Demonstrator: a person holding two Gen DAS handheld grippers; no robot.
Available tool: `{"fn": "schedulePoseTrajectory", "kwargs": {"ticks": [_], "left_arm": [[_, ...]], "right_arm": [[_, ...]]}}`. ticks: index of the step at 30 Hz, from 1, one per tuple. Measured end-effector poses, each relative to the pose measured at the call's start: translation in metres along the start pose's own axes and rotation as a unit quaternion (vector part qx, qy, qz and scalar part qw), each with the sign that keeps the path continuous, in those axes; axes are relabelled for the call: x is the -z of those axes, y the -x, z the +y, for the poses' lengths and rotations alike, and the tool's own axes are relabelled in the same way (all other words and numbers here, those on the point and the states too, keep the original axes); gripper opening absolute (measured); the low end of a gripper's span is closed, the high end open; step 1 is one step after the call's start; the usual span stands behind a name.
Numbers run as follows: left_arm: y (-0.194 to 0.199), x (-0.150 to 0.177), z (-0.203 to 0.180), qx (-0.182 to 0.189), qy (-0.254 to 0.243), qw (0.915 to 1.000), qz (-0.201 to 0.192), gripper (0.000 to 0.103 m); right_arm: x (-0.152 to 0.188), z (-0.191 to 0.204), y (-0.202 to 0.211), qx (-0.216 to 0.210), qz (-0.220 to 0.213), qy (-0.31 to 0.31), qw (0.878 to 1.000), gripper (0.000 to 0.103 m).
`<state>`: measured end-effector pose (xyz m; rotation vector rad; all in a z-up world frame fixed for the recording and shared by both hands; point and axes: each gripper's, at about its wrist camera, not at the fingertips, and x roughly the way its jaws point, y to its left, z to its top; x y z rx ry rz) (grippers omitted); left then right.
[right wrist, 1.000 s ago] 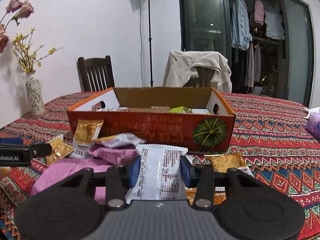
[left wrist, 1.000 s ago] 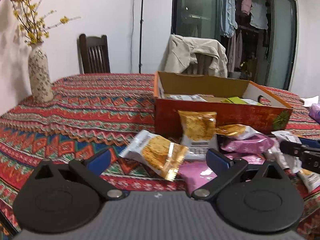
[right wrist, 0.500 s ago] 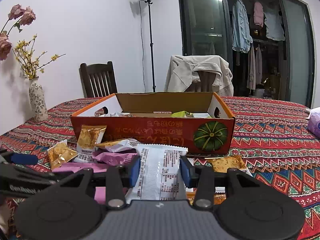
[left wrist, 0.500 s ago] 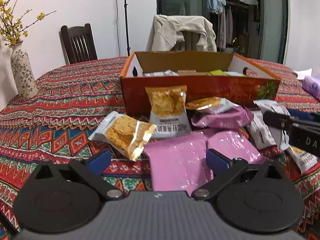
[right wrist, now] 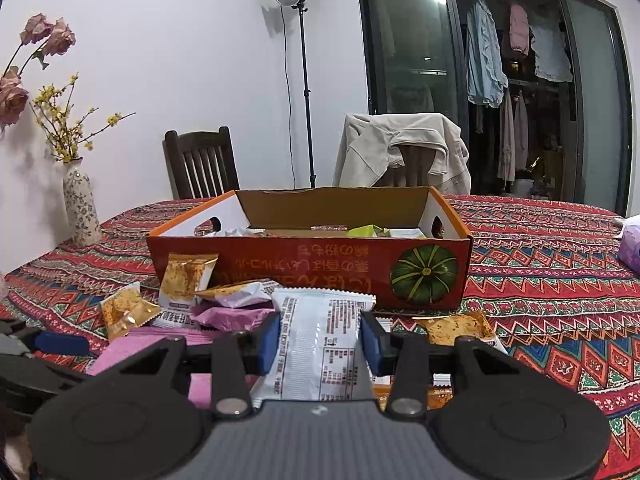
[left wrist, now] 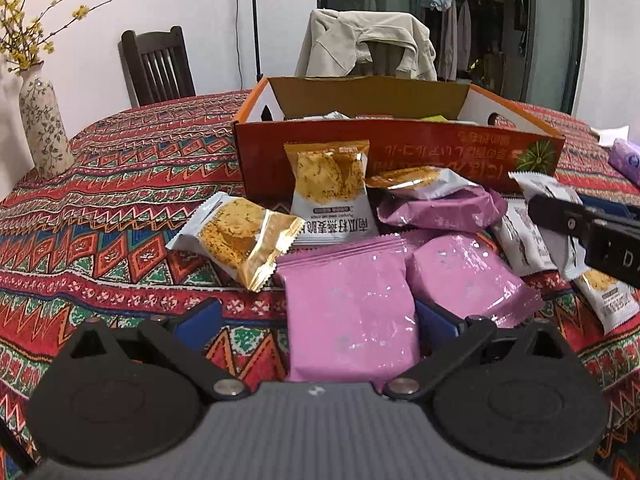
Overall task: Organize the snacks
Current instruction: 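Grasp a white printed packet with the right gripper while the left gripper grasps a pink packet, then carry both packets into the orange box and open both grippers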
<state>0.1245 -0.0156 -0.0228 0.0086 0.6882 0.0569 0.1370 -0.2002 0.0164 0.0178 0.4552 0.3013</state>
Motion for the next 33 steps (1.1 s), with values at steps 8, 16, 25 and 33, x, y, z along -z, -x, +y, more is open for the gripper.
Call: {"fn": "schedulePoseTrajectory", "kwargs": {"ticks": [8, 16, 25, 33], "left_arm": [[0.0, 0.001, 0.002, 0.015, 0.006, 0.9999, 0.004, 0.084], [0.004, 0.002, 0.003, 0.019, 0.008, 0.9998, -0.008, 0.065], [0.014, 0.0, 0.011, 0.025, 0.021, 0.9992, -0.023, 0.064], [0.034, -0.02, 0.015, 0.028, 0.009, 0.9972, -0.068, 0.064]], "right_arm": [[0.0, 0.0, 0.0, 0.0, 0.0, 0.0, 1.0, 0.042], [0.002, -0.001, -0.003, 0.001, 0.005, -0.002, 1.0, 0.042], [0.001, -0.002, -0.001, 0.005, 0.0, -0.004, 1.0, 0.042], [-0.009, -0.002, 0.006, -0.002, -0.018, -0.003, 1.0, 0.042]]}}
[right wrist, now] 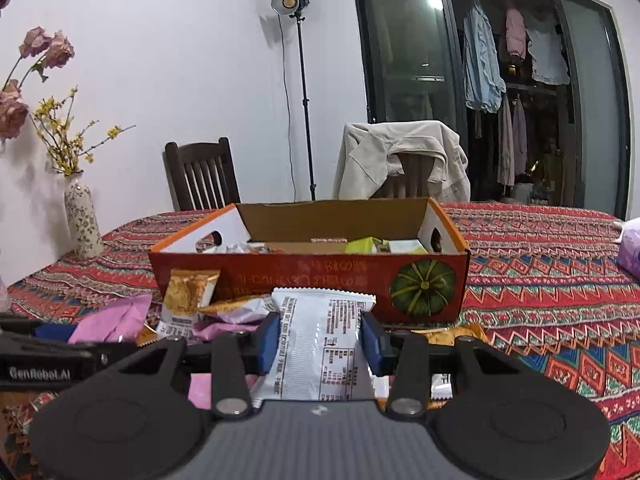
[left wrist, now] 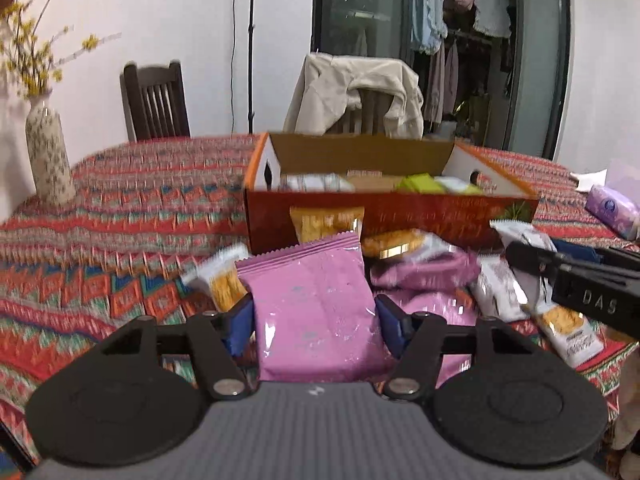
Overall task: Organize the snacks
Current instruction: 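Carry both packets into the orange box and open both grippers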
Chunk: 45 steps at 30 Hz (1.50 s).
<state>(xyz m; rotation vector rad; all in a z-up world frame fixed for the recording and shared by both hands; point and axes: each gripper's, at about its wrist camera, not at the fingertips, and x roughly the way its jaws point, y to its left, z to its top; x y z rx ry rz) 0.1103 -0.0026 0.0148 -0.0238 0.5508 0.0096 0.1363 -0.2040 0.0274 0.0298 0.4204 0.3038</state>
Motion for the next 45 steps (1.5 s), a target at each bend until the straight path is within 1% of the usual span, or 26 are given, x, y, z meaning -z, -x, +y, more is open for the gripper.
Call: {"fn": "schedulePoseTrajectory", "kwargs": {"ticks": [8, 17, 20, 22, 26, 32, 36, 39, 42, 44, 45], "left_arm": [[-0.001, -0.042, -0.005, 0.0, -0.011, 0.9986, -0.053, 0.064], [-0.029, -0.089, -0.016, -0.013, -0.013, 0.9959, -0.089, 0.064], [-0.041, -0.1, -0.021, -0.019, -0.013, 0.9953, -0.094, 0.064], [-0.051, -0.106, -0.023, -0.029, -0.016, 0.9953, -0.091, 0.064], [-0.073, -0.118, -0.024, -0.034, -0.004, 0.9959, -0.084, 0.064], [-0.107, -0.124, -0.024, -0.043, 0.015, 0.9956, -0.082, 0.064], [-0.12, -0.115, -0.018, -0.042, 0.028, 0.9954, -0.081, 0.064], [-0.129, -0.11, -0.016, -0.039, 0.014, 0.9963, -0.075, 0.064], [-0.136, -0.107, -0.013, -0.036, 0.014, 0.9972, -0.064, 0.065], [-0.138, -0.102, -0.011, -0.037, 0.016, 0.9973, -0.062, 0.065], [-0.138, -0.1, -0.01, -0.037, 0.016, 0.9971, -0.065, 0.07]], "right_arm": [[-0.029, -0.005, 0.007, 0.022, -0.026, 0.015, 0.999, 0.042], [-0.074, -0.017, -0.01, 0.036, -0.043, 0.01, 0.998, 0.042], [-0.087, -0.017, -0.022, 0.042, -0.046, 0.014, 0.998, 0.042], [-0.094, -0.017, -0.032, 0.048, -0.048, 0.016, 0.998, 0.042], [-0.102, -0.021, -0.053, 0.053, -0.047, 0.011, 0.997, 0.042], [-0.104, -0.027, -0.088, 0.058, -0.044, -0.002, 0.997, 0.042], [-0.092, -0.033, -0.102, 0.059, -0.049, -0.007, 0.997, 0.042], [-0.084, -0.036, -0.113, 0.05, -0.027, -0.01, 0.998, 0.042], [-0.08, -0.036, -0.118, 0.043, -0.015, -0.008, 0.999, 0.042], [-0.076, -0.035, -0.121, 0.044, -0.009, -0.005, 0.999, 0.047], [-0.074, -0.035, -0.122, 0.045, -0.005, -0.003, 0.999, 0.051]]}}
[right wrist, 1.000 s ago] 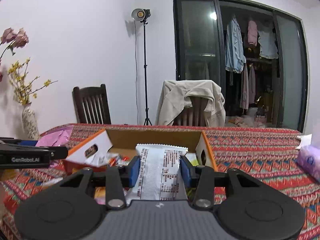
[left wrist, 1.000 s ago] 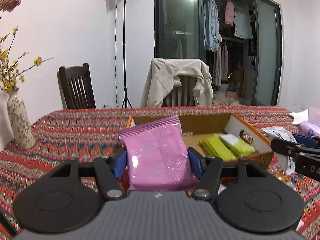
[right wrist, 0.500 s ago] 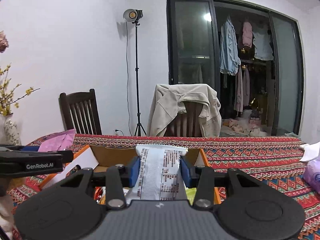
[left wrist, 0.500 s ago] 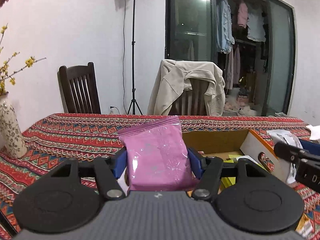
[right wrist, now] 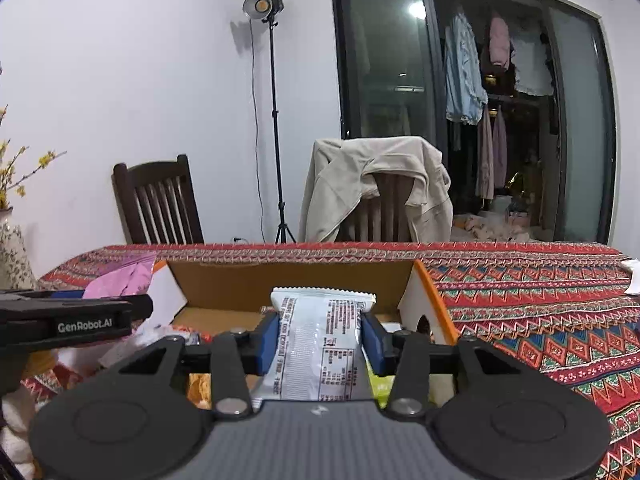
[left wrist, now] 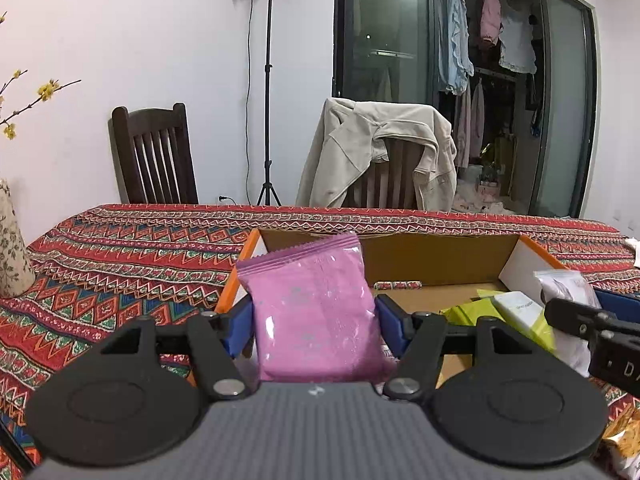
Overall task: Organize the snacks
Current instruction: 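Carry both packets into the orange box and open both grippers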
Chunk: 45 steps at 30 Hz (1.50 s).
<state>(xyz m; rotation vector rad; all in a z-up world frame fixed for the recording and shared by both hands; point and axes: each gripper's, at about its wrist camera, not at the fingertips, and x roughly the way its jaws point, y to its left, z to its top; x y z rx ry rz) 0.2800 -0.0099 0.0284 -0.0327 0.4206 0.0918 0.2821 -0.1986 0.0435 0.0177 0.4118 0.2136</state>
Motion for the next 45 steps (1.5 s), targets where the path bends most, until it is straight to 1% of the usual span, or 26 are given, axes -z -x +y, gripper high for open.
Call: {"fn": "schedulePoseTrajectory", "kwargs": {"ticks": [1, 2, 3, 4, 5, 7, 12, 21, 25, 27, 30, 34, 37, 40, 45], "left_arm": [[0.001, 0.001, 0.001, 0.0, 0.001, 1.0, -0.005, 0.077], [0.004, 0.002, 0.002, -0.002, 0.006, 0.9999, -0.012, 0.091], [0.007, 0.003, 0.003, -0.007, 0.012, 0.9996, -0.023, 0.103], [0.011, 0.004, 0.004, -0.013, 0.017, 0.9991, -0.037, 0.103], [0.014, 0.003, 0.005, -0.014, 0.019, 0.9987, -0.046, 0.103], [0.016, 0.003, 0.008, -0.006, 0.028, 0.9983, -0.05, 0.103], [0.017, 0.004, 0.01, -0.016, 0.034, 0.9979, -0.053, 0.103], [0.021, 0.002, 0.011, -0.02, 0.048, 0.9973, -0.051, 0.103], [0.035, -0.006, 0.012, -0.009, 0.054, 0.9969, -0.056, 0.103], [0.044, -0.011, 0.011, -0.012, 0.057, 0.9966, -0.059, 0.103], [0.057, -0.018, 0.013, 0.0, 0.069, 0.9958, -0.06, 0.103], [0.078, -0.023, 0.016, 0.01, 0.072, 0.9955, -0.061, 0.103], [0.097, -0.02, 0.019, 0.018, 0.069, 0.9954, -0.064, 0.103], [0.111, -0.013, 0.023, 0.023, 0.058, 0.9962, -0.061, 0.103], [0.126, 0.014, 0.029, 0.022, 0.031, 0.9986, -0.037, 0.103]], "right_arm": [[0.002, 0.0, 0.0, 0.002, 0.003, -0.001, 1.0, 0.065], [0.003, -0.002, 0.0, 0.004, 0.002, -0.006, 1.0, 0.083], [0.003, -0.003, 0.001, 0.004, 0.0, -0.011, 1.0, 0.091], [0.003, -0.005, 0.002, 0.004, -0.003, -0.014, 1.0, 0.103], [0.004, -0.005, 0.004, 0.004, -0.006, -0.015, 1.0, 0.103], [0.004, -0.005, 0.005, 0.003, -0.004, -0.015, 1.0, 0.103], [0.006, -0.001, 0.011, 0.005, -0.013, -0.008, 1.0, 0.103], [0.005, -0.002, 0.019, 0.011, -0.023, -0.007, 1.0, 0.103], [-0.001, -0.003, 0.025, 0.004, -0.026, -0.004, 1.0, 0.103], [-0.006, -0.004, 0.031, 0.004, -0.033, -0.002, 0.999, 0.103], [-0.016, -0.003, 0.046, 0.008, -0.047, -0.003, 0.999, 0.103], [-0.023, -0.002, 0.069, 0.001, -0.055, 0.003, 0.998, 0.103], [-0.019, 0.0, 0.086, 0.002, -0.053, 0.019, 0.998, 0.103], [-0.01, 0.002, 0.1, -0.002, -0.038, 0.034, 0.999, 0.103], [0.018, 0.005, 0.122, 0.001, -0.013, 0.046, 0.999, 0.103]]}}
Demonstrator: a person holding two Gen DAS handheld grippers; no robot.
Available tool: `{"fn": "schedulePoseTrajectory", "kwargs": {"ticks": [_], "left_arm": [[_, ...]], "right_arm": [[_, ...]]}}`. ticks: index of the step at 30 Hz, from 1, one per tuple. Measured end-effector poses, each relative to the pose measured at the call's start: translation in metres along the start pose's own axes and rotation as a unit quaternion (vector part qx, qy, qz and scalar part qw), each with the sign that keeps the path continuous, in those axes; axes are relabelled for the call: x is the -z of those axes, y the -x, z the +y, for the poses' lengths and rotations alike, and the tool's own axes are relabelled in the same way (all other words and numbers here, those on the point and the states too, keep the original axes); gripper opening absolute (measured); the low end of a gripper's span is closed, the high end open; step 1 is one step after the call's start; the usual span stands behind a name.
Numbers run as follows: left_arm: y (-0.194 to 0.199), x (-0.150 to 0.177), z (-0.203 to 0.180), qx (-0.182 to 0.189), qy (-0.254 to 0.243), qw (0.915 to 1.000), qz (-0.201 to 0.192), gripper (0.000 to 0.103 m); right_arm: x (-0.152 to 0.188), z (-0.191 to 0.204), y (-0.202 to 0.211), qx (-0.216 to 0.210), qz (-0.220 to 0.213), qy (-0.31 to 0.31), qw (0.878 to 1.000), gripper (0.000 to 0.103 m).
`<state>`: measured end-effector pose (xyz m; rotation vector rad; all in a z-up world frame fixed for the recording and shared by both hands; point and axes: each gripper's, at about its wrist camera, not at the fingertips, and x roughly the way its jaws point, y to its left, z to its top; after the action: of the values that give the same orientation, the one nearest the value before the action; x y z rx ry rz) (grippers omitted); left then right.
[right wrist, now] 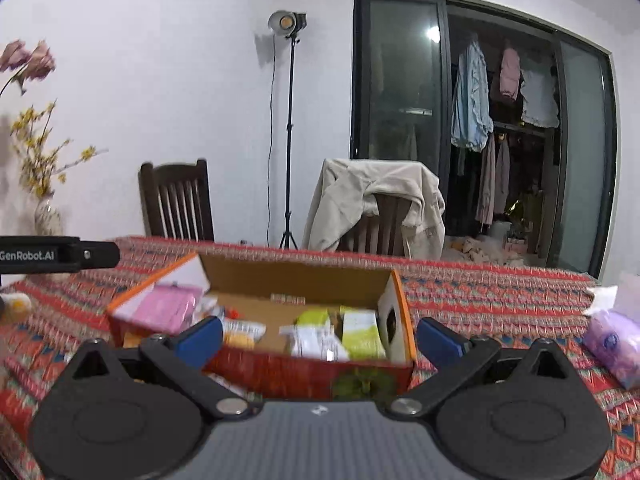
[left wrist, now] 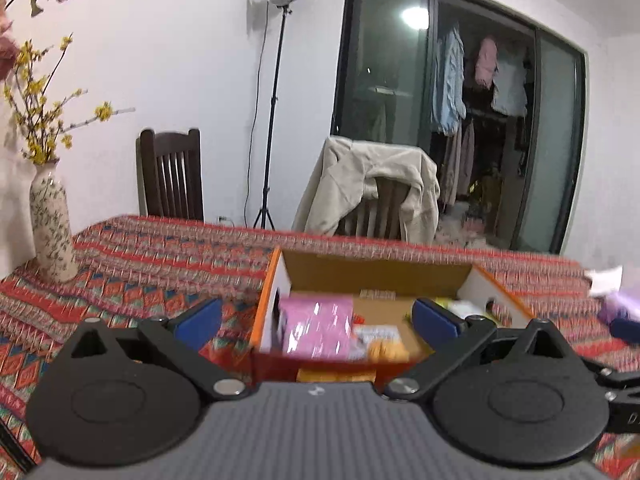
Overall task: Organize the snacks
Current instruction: 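Carry both packets into the orange box and open both grippers, then move both open grippers back to the remaining snack packets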
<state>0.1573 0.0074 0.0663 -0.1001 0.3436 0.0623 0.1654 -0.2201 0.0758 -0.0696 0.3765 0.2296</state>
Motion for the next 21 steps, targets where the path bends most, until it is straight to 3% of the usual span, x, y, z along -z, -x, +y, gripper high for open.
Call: {"fn": "schedulePoseTrajectory", "kwargs": {"ticks": [6, 11, 21], "left_arm": [[0.01, 0.042, 0.02, -0.004, -0.003, 0.9988, 0.049, 0.103], [0.017, 0.073, 0.035, -0.013, -0.006, 0.9972, 0.074, 0.103], [0.015, 0.087, 0.04, -0.019, -0.01, 0.9961, 0.086, 0.103]], "right_arm": [[0.034, 0.007, 0.014, 0.003, 0.047, 0.017, 0.999, 0.103], [0.064, 0.006, 0.018, -0.017, 0.094, -0.008, 0.995, 0.103], [0.088, 0.006, 0.023, 0.005, 0.125, -0.016, 0.992, 0.103]]}}
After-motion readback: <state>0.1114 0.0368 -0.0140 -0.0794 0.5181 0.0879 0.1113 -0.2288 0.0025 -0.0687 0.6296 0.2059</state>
